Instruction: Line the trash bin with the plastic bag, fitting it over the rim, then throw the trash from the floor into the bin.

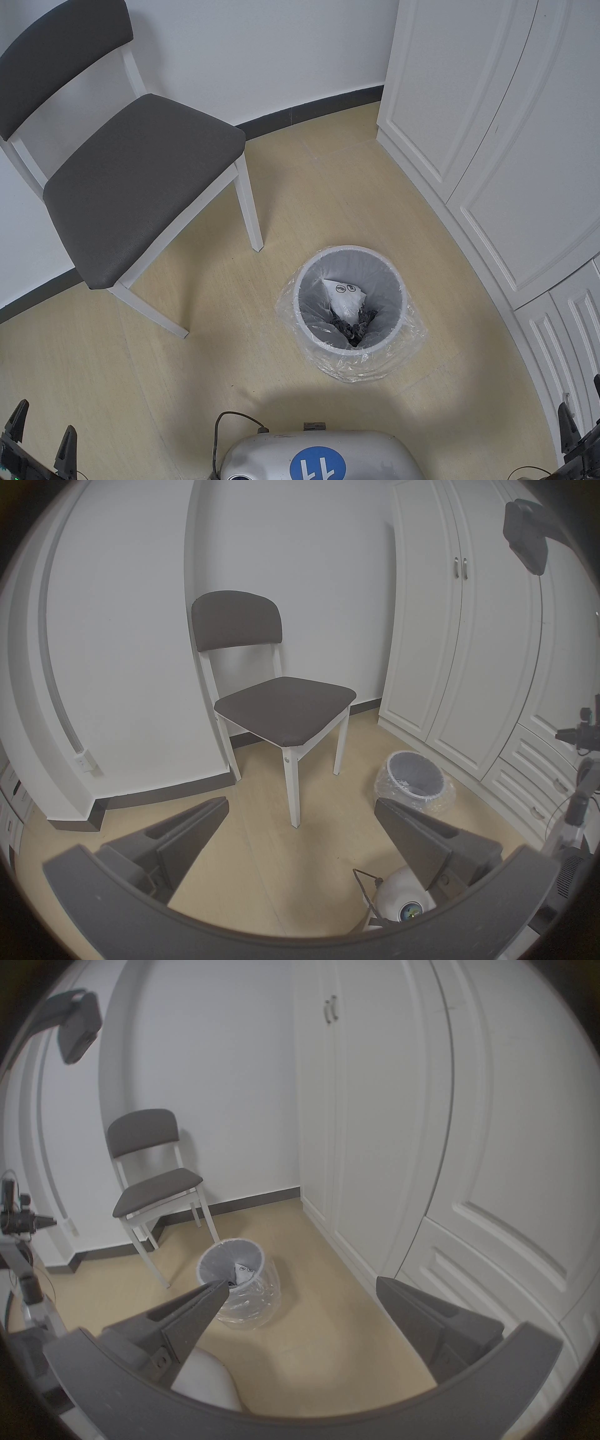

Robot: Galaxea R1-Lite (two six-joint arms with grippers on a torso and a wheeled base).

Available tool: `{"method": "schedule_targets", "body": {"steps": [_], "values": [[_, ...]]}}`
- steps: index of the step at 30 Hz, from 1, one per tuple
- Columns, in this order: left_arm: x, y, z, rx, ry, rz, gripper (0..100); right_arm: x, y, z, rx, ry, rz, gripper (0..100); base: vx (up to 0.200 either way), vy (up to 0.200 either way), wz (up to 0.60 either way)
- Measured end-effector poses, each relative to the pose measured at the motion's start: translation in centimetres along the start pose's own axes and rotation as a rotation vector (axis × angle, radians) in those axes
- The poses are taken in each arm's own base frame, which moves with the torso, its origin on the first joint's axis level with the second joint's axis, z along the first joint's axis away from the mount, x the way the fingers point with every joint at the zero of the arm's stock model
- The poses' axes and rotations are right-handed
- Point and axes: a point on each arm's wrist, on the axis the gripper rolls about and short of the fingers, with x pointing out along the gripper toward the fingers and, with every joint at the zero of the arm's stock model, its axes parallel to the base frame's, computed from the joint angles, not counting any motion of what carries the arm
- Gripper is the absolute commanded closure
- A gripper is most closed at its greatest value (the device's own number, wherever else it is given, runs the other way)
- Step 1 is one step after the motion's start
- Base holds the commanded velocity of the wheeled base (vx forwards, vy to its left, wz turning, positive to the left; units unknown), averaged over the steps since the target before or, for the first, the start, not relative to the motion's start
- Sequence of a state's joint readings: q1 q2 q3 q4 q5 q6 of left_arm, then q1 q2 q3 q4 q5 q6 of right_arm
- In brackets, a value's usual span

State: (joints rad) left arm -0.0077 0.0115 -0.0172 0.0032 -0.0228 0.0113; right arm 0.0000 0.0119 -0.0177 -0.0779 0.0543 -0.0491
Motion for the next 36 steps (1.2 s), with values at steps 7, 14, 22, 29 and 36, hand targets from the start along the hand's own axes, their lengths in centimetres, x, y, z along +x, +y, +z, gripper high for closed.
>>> {"method": "schedule_targets", "body": {"steps": [7,14,22,29,36], "values": [[0.0,0.0,0.0,0.000,-0.001,-0.001,0,0.0,0.0,-0.4,0.012,0.037,-0.013,0,0.000,0.000,0.00],[0.0,0.0,0.0,0.000,-0.002,0.000,0,0.0,-0.1,-0.8,0.054,0.080,-0.066,0,0.000,0.000,0.00],[0.0,0.0,0.0,0.000,-0.001,0.000,0,0.0,-0.1,-0.8,0.061,0.078,-0.062,0,0.000,0.000,0.00],[0.0,0.0,0.0,0.000,0.000,-0.001,0,0.0,-0.1,-0.8,0.063,0.077,-0.065,0,0.000,0.000,0.00],[0.0,0.0,0.0,-0.001,-0.001,0.000,0,0.0,-0.1,-0.8,0.063,0.078,-0.065,0,0.000,0.000,0.00]]}}
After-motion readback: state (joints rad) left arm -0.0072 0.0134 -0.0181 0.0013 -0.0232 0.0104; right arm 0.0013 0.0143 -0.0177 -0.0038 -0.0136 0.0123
